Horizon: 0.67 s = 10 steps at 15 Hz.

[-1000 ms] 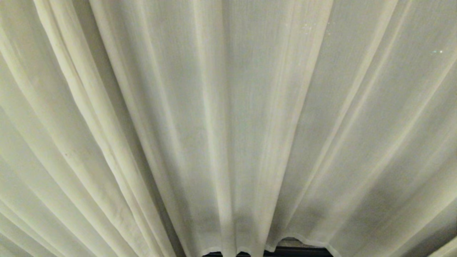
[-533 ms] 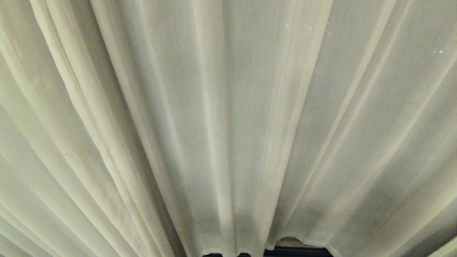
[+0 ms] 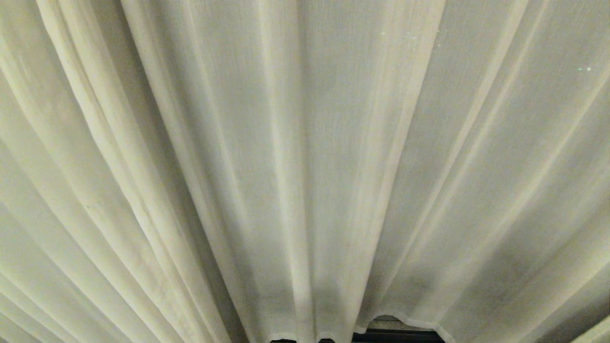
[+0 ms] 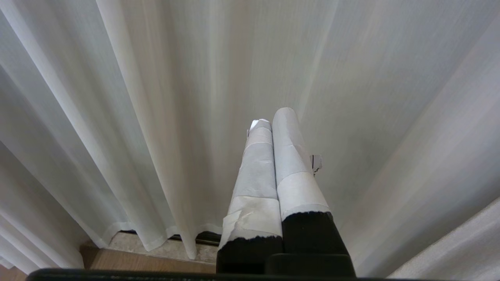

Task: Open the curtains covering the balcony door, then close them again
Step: Close the outer curtains on both sides

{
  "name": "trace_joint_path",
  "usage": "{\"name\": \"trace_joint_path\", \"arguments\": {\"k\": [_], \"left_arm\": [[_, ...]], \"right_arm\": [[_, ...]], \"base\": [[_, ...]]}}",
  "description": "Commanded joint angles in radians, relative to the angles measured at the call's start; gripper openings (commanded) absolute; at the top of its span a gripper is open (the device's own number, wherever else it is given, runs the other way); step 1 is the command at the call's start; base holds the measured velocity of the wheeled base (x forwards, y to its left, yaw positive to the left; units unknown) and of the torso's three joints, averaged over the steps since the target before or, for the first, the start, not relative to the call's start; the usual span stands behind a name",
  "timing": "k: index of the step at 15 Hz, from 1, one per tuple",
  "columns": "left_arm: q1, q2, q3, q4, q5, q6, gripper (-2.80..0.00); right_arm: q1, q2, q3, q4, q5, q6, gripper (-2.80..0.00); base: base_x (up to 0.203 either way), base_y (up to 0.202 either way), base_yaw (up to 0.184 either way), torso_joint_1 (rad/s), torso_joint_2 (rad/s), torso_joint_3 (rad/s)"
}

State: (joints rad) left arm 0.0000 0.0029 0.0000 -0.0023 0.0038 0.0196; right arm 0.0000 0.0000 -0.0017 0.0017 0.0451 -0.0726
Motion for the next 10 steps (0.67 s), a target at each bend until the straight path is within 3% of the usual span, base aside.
{"name": "trace_joint_path", "arguments": {"k": [1, 10], "left_arm": [[0.0, -0.003, 0.0, -0.001, 0.001, 0.0, -2.8], [0.0, -0.003, 0.0, -0.001, -0.002, 0.013, -2.8]], "right_arm": [[0.0, 0.002, 0.0, 0.0, 0.001, -0.001, -2.8], [0.0, 0.002, 0.0, 0.0, 0.001, -0.001, -2.8]], "base": [[0.0, 0.0, 0.0, 0.0, 0.0, 0.0], [0.0, 0.0, 0.0, 0.0, 0.0, 0.0]]}}
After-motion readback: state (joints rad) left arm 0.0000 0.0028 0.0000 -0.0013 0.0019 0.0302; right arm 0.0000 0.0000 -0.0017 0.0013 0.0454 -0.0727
